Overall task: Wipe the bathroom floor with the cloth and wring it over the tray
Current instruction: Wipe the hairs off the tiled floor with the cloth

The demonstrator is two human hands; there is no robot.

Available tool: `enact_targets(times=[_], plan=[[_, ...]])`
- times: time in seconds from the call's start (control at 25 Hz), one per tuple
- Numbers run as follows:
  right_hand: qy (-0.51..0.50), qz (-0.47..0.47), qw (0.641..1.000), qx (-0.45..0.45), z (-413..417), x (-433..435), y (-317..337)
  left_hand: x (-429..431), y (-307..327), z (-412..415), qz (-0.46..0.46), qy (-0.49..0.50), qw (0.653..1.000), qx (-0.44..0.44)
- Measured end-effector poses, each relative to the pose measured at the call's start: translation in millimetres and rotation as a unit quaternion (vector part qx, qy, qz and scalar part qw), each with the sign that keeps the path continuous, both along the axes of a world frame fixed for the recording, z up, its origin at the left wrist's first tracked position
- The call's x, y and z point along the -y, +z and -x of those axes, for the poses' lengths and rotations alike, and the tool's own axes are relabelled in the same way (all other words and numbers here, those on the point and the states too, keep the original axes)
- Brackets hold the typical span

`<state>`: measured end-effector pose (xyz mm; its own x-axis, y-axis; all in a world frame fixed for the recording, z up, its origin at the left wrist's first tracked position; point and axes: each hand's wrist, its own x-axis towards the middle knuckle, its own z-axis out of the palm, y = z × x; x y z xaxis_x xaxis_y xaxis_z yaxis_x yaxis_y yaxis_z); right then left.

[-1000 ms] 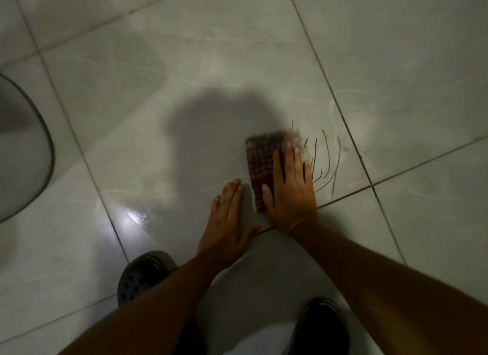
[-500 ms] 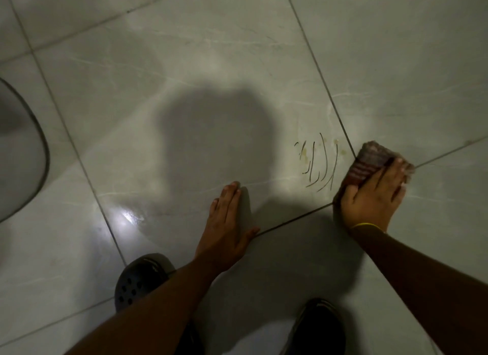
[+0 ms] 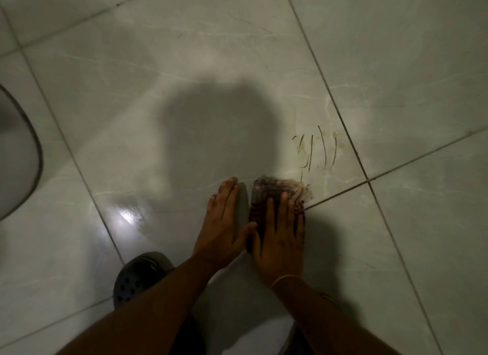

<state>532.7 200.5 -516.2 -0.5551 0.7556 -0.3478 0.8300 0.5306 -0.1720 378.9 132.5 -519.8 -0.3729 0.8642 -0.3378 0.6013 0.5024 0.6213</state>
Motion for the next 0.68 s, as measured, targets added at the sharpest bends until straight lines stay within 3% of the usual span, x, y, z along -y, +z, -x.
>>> enact_targets(times=[0.08,0.24,0.36,0.48,0.68], plan=[[-0.011,-0.014,1.000,0.004,-22.3,-27.7,1.5,0.7,2.1,1.0,0.001,-0.001,1.000,0.002],[-0.212,-0.059,0.975,0.029,-50.1,-152.7,0.2,-1.9,4.8,-2.3,0.008,0.012,1.000,0.005],[-0.268,-0.048,0.962,0.032,-23.7,-205.2,-1.7,-8.5,6.5,-11.3,0.020,0.033,0.999,-0.010],[-0.217,-0.073,0.973,0.034,20.3,-167.3,1.8,-16.3,8.0,-17.9,0.031,0.057,0.998,-0.017],[-0.007,-0.028,1.000,0.011,16.0,-38.1,0.3,-11.7,3.5,-15.9,0.037,0.041,0.998,-0.014]])
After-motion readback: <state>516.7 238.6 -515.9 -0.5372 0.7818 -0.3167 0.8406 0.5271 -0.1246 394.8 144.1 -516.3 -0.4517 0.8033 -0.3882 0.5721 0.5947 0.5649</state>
